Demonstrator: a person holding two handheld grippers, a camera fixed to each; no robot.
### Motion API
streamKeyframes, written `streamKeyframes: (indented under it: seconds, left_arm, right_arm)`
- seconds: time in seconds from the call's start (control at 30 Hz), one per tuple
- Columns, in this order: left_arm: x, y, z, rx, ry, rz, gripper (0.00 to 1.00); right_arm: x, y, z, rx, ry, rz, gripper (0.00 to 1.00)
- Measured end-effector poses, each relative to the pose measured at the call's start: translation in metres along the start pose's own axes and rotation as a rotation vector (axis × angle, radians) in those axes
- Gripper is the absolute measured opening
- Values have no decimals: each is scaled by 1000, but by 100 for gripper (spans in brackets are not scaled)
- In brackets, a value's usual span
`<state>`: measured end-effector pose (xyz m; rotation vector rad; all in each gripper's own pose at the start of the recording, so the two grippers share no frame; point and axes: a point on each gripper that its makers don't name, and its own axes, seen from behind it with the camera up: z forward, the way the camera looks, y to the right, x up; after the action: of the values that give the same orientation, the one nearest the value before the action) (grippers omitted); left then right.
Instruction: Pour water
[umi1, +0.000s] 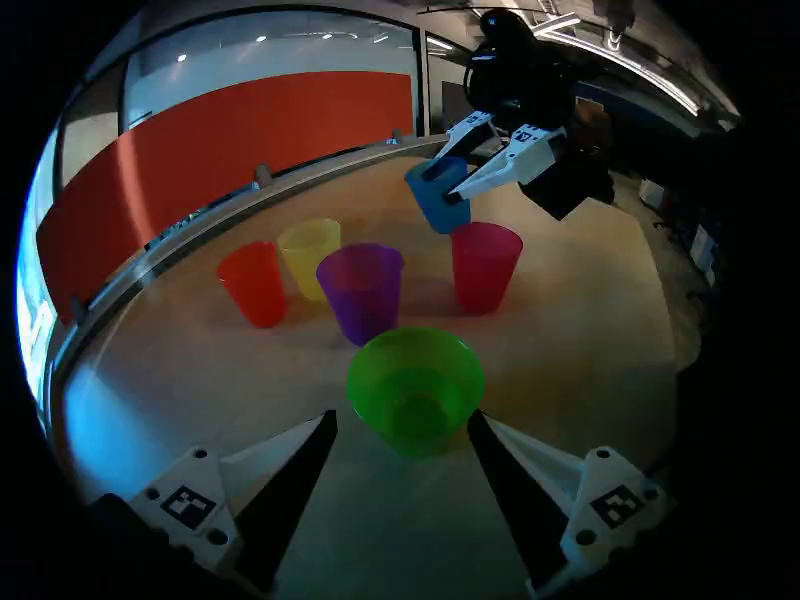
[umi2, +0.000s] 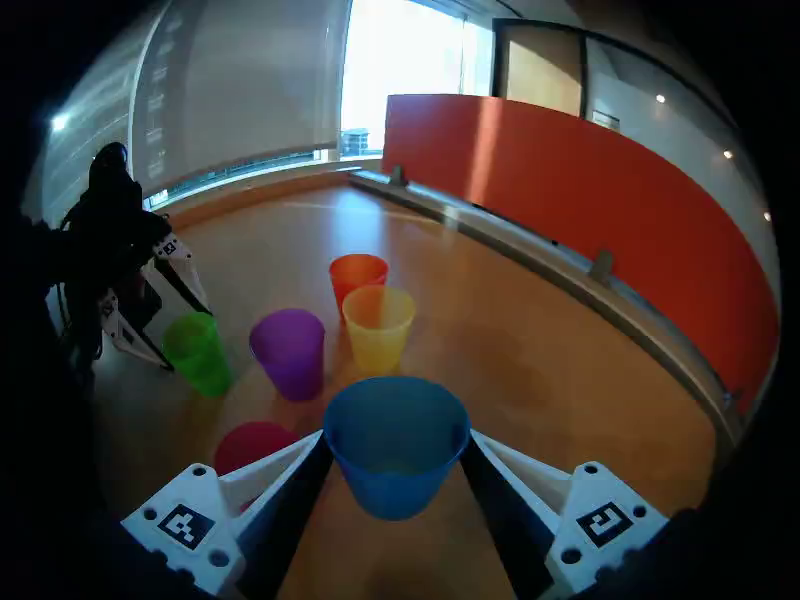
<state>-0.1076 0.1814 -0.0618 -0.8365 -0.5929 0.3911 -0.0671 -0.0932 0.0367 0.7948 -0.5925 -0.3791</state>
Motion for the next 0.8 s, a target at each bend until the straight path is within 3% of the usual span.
streamKeyframes:
  seconds: [0.8]
  left_arm:
    - [8,-1,-29,42,52,-20,97]
  right_arm:
    - [-41,5,15,3,-94,17,90]
